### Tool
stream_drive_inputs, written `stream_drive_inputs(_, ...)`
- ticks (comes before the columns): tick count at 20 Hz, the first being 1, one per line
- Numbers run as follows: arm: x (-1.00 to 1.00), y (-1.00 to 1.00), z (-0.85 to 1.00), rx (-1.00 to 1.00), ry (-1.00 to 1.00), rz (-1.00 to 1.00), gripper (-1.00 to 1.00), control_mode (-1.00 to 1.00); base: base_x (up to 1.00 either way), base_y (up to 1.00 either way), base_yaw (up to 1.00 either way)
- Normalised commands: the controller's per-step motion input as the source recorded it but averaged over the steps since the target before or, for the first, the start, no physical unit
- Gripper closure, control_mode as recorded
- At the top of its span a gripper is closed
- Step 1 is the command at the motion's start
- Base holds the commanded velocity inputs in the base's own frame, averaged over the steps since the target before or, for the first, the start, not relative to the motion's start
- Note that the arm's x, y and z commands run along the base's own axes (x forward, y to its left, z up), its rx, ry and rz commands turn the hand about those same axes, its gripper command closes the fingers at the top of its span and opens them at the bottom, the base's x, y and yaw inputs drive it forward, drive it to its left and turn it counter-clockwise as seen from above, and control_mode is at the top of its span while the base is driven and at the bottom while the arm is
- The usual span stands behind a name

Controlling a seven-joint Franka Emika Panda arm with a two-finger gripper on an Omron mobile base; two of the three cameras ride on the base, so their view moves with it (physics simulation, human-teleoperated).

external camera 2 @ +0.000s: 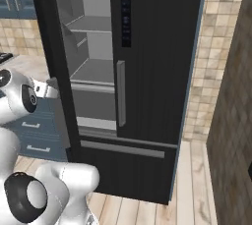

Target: Take the lemon wedge from the fridge and place it on the plate with fish on the dining counter.

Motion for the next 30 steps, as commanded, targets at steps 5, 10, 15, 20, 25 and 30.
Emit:
stream_drive_inputs(5,-0.98,0.98,-0.02,-0.13,0.09,0.02,-1.00,-1.00,0.00,0.00,0.00)
stream_drive_inputs(10,-1.00,0.24,-0.30,-0.07,-0.16,0.06,-1.00,-1.00,0.00,0.00,0.00)
stream_drive_inputs(15,-0.98,-0.89,0.82,0.12,-0.39,0.12,-1.00,-1.00,0.00,0.00,0.00)
stream_drive_inputs(20,-0.51,-1.00,0.51,0.22,-0.25,0.19,-1.00,-1.00,0.00,0.00,0.00)
stream_drive_inputs(25,0.05,-1.00,0.00,0.17,-0.08,0.29,-1.00,-1.00,0.00,0.00,0.00)
stream_drive_inputs(30,0.23,-1.00,0.00,0.28,0.03,0.26,-1.00,-1.00,0.00,0.00,0.00)
